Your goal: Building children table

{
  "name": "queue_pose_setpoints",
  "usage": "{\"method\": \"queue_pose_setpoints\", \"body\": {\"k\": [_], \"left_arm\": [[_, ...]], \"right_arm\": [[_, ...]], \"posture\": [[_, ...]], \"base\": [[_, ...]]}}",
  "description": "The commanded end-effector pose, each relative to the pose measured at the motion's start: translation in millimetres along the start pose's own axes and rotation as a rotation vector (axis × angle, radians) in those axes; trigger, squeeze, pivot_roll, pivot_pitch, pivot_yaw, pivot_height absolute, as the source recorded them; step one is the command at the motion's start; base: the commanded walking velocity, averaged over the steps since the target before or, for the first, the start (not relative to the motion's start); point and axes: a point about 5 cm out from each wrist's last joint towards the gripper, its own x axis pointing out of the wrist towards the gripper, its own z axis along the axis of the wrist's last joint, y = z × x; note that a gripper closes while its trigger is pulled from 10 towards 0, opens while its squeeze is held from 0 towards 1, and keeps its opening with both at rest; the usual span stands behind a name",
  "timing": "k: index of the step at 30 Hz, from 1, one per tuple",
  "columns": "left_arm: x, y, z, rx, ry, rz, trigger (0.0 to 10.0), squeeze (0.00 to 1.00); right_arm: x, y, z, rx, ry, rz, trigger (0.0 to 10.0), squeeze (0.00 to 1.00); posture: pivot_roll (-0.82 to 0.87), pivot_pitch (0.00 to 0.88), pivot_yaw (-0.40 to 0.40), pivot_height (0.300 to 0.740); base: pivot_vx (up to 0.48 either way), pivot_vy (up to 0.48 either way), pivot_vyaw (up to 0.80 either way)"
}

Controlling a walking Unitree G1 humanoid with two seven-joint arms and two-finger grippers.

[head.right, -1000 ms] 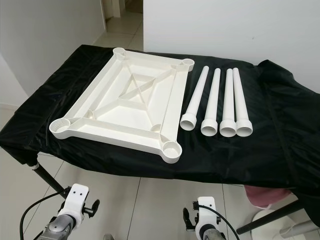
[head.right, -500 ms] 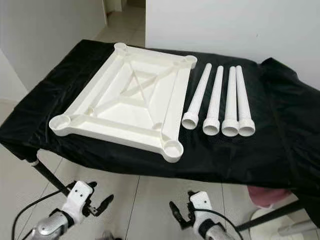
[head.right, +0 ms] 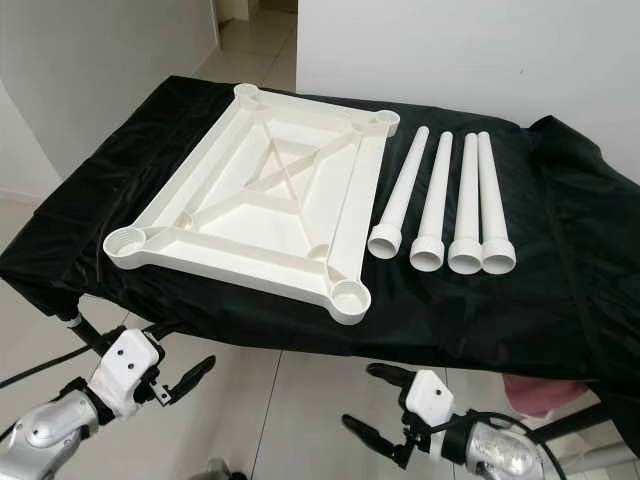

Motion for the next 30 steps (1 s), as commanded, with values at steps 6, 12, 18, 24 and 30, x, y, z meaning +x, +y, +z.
{"method": "queue_pose_setpoints", "body": {"k": [6, 12, 18, 24, 30], "left_arm": [[0.9, 11.8, 42.4, -0.016, -0.115, -0.23, 10.0, 0.0], [0.7, 27.3, 61.1, -0.03, -0.167, -0.161, 10.0, 0.0], [4.7, 85.0, 97.9, -0.058, -0.339, 0.145, 10.0, 0.0], [18.0, 100.8, 97.5, -0.105, -0.348, 0.295, 10.0, 0.0], [38.9, 105.4, 94.8, -0.13, -0.316, 0.396, 10.0, 0.0]], "right_arm": [[-4.7, -26.5, 46.9, -0.008, -0.187, -0.089, 10.0, 0.0], [-6.1, -44.5, 63.1, 0.022, -0.281, -0.195, 10.0, 0.0], [10.9, -88.2, 90.4, 0.123, -0.48, -0.554, 10.0, 0.0], [16.3, -112.0, 94.1, 0.181, -0.495, -0.781, 10.0, 0.0], [20.3, -130.9, 85.0, 0.256, -0.42, -1.002, 10.0, 0.0]], "posture": [[0.01, 0.023, -0.019, 0.74], [0.01, 0.018, -0.021, 0.74], [0.02, 0.0, -0.026, 0.74], [0.02, 0.0, -0.024, 0.74], [0.0, 0.0, -0.019, 0.74]], "base": [[0.0, 0.0, 0.0], [0.0, 0.0, 0.0], [0.0, 0.0, 0.0], [0.0, 0.0, 0.0], [0.0, 0.0, 0.0]]}}
